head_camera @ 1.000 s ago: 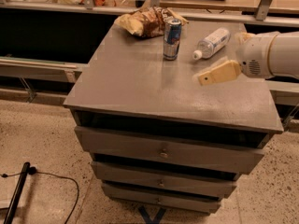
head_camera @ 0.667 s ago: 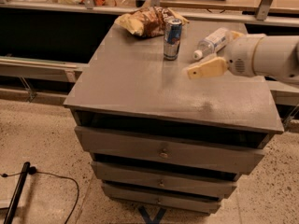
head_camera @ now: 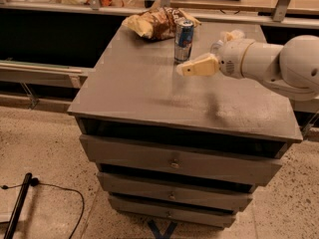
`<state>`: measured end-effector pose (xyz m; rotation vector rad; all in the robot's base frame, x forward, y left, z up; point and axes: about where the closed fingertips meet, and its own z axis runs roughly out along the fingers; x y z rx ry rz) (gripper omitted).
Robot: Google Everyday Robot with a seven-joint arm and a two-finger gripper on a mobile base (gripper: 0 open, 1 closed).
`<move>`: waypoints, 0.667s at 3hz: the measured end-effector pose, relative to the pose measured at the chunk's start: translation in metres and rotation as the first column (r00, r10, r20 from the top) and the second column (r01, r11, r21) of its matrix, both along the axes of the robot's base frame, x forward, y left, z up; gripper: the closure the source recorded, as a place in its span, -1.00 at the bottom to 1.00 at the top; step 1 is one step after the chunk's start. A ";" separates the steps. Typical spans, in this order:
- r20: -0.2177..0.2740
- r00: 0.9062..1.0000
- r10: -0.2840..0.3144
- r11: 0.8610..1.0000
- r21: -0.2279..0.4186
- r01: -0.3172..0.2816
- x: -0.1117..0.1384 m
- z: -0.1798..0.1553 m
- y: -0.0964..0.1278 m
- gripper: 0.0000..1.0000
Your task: Knock redbull can over
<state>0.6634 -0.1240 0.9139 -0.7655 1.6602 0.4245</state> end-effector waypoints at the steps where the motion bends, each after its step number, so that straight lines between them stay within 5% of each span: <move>1: 0.012 1.000 -0.016 1.000 0.026 0.015 0.014 -0.006 0.004 -1.00; 2: 0.032 0.999 -0.020 0.999 0.051 0.018 0.032 -0.009 0.011 -1.00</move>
Offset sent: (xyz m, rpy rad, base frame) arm 0.0637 0.0168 -0.0111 0.0889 -0.0675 -0.0276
